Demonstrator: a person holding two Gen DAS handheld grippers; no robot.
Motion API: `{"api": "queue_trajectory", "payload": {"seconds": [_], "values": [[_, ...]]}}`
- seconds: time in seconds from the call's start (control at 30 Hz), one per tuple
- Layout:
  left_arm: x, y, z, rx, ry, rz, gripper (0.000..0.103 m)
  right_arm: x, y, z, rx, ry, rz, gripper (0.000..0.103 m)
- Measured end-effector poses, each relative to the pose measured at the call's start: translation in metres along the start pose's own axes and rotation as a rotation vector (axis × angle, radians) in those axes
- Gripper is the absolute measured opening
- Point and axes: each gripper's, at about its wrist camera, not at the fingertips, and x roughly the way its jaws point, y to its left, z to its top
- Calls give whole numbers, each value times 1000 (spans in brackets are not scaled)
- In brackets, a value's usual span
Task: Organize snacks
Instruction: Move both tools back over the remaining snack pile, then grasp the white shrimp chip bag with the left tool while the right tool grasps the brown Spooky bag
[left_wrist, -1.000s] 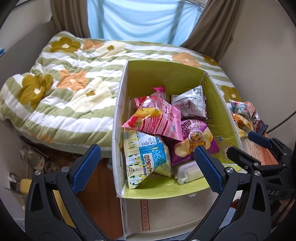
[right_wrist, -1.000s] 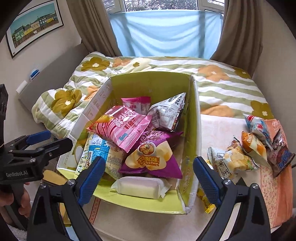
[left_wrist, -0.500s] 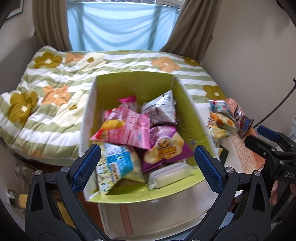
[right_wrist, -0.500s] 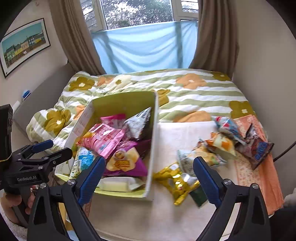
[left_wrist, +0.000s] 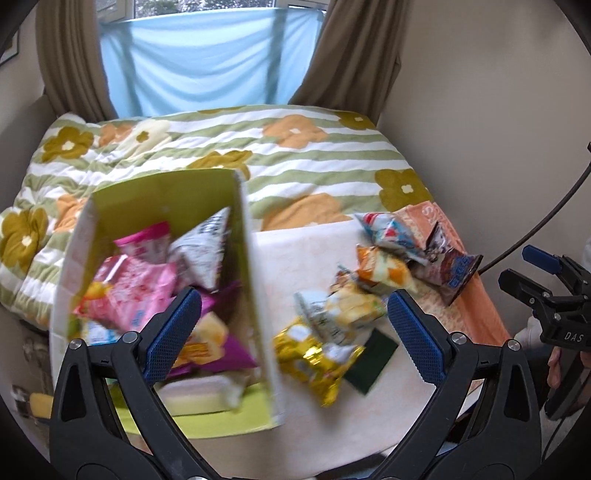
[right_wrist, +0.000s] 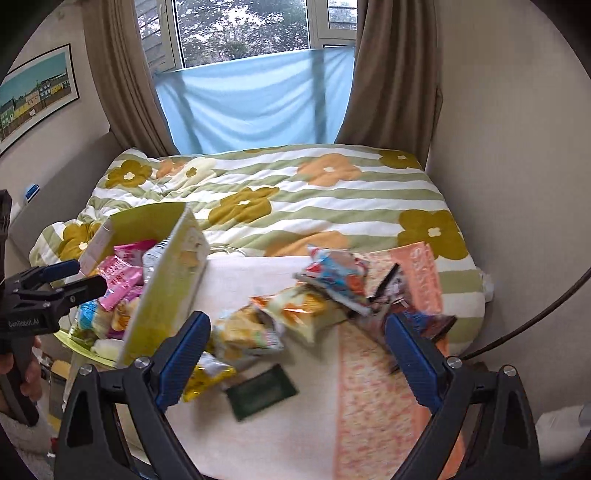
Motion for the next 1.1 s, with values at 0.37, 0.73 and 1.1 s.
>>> {"api": "queue_trajectory", "payload": {"seconds": [0.37,0.73,1.1], "values": [[97,-86,42,21,102,-18,100,59,-91,-1,-105,76,53,103],[220,-126,66,109,223,-91,100,117,-117,-14,-237,157,-40,103],[287,-137,72,111,370,-103,100,153,-110,-20,-396,231,-39,103]]}}
